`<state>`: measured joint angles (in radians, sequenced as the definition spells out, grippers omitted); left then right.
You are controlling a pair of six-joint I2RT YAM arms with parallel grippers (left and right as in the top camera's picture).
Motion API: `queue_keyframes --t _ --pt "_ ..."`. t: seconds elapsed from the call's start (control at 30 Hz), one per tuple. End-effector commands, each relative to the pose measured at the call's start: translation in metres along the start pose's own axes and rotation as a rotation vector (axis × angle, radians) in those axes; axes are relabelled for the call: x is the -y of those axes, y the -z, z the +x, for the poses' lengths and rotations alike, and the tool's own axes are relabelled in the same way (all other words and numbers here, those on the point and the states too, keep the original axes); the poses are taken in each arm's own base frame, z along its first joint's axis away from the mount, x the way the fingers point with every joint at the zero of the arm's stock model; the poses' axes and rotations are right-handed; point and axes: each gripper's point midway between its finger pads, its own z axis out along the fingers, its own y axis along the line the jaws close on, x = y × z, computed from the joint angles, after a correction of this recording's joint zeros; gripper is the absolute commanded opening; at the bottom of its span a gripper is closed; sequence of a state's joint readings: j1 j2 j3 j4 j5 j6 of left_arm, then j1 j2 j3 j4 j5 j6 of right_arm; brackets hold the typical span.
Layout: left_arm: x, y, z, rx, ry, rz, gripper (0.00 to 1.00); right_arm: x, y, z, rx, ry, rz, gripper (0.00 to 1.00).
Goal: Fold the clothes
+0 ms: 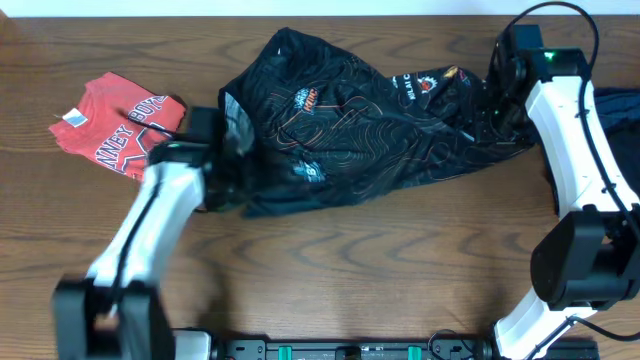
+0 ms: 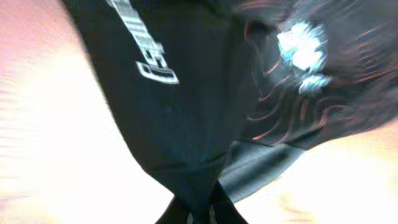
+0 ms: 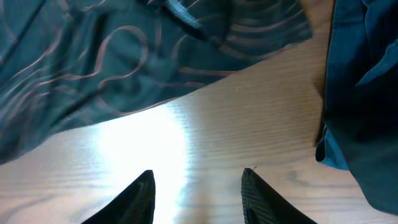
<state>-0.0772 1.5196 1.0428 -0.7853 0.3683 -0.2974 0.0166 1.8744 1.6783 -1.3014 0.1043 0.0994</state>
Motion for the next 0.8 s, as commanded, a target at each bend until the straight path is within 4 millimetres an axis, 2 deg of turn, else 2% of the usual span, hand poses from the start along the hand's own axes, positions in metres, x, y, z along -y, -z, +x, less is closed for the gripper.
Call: queue_keyframes --t 0.0,0.13,0.2,0.37,0.47,0.63,0.77 --pt "-0.009 0.041 -0.016 0.134 0.009 -0.011 0.06 0.003 -0.011 0.002 0.004 -0.03 -0.027 0.45" --pt "-0.013 0.057 -0.009 0.153 0.04 -0.007 0.06 -0.04 -0.028 0.0 0.037 0.14 -0.246 0.47" --pt "-0.014 0.056 0.001 0.117 0.048 -0.017 0.06 -0.06 -0.035 -0.001 0.066 0.192 -0.324 0.55" --pt "-0.023 0.047 0.026 0.022 0.07 -0.052 0.06 -0.089 -0.051 -0.011 0.159 0.278 -0.349 0.64" --pt "-0.026 0.044 0.031 0.005 0.072 -0.062 0.06 -0.108 -0.061 -0.014 0.216 0.38 -0.34 0.68" --pt "-0.026 0.043 0.031 0.004 0.073 -0.062 0.06 -0.118 -0.078 -0.01 0.232 0.443 -0.246 0.73" --pt "-0.027 0.043 0.031 0.004 0.073 -0.062 0.06 -0.125 -0.094 -0.001 0.2 0.467 -0.231 0.71"
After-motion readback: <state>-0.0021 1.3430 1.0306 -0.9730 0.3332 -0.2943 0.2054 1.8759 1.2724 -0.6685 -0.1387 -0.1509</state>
